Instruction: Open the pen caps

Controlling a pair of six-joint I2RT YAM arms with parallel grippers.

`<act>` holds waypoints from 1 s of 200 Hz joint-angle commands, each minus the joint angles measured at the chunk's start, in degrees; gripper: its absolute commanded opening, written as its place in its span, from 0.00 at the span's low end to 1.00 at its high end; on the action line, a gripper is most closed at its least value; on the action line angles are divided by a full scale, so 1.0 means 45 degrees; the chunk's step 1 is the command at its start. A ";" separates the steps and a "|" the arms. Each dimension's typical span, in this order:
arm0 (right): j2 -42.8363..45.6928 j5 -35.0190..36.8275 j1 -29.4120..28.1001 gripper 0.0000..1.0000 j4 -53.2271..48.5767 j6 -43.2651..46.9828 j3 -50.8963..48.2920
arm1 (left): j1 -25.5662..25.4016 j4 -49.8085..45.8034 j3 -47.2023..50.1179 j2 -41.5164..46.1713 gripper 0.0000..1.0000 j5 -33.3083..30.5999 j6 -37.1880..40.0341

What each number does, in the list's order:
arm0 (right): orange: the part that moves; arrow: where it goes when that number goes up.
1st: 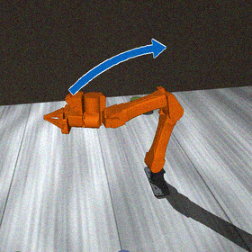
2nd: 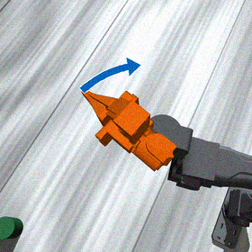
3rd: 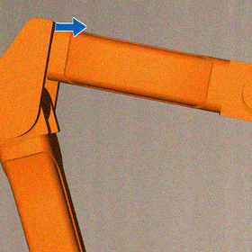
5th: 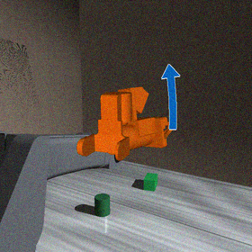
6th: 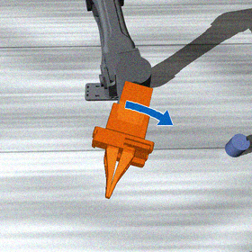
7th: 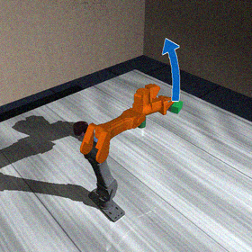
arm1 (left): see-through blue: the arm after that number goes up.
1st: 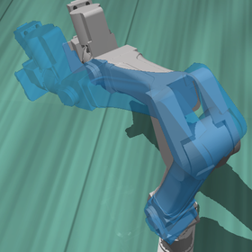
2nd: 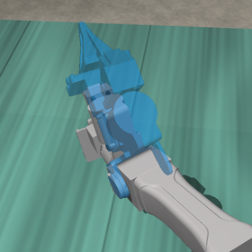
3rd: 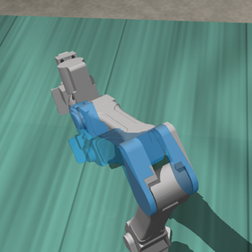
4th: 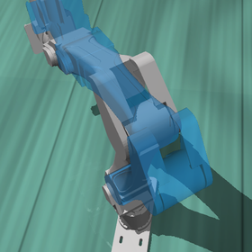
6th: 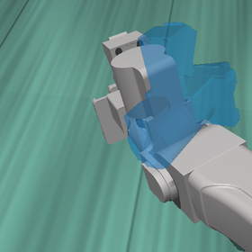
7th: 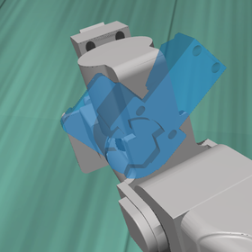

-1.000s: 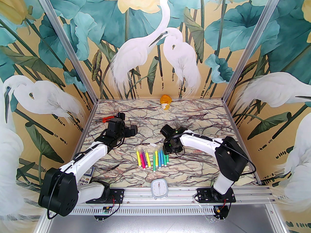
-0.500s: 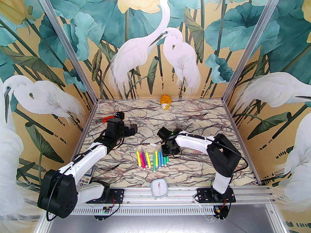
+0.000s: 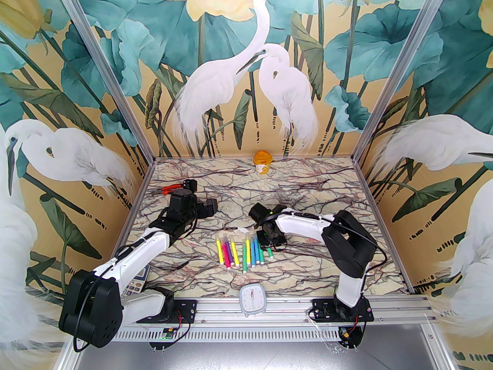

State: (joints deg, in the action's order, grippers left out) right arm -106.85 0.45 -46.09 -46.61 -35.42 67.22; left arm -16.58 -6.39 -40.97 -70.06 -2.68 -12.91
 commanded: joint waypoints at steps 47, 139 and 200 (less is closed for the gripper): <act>-0.0869 0.0891 -0.0227 0.31 -0.0499 -0.0254 0.0391 | -0.0066 0.0307 0.0187 0.0335 0.99 -0.0143 -0.0043; -0.0186 0.0828 -0.0286 0.20 0.0476 0.0386 -0.0213 | -0.0062 0.0180 0.0003 0.0211 0.99 0.0339 -0.0128; 0.1669 0.0035 -0.0268 0.13 0.2737 0.1664 -0.1598 | -0.0062 0.0356 -0.0337 -0.0250 0.98 0.1961 -0.0290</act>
State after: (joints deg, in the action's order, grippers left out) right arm -103.66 2.81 -47.40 -41.41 -32.01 63.24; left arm -16.58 -5.98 -40.97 -70.28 1.52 -13.19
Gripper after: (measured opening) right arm 0.188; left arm 0.986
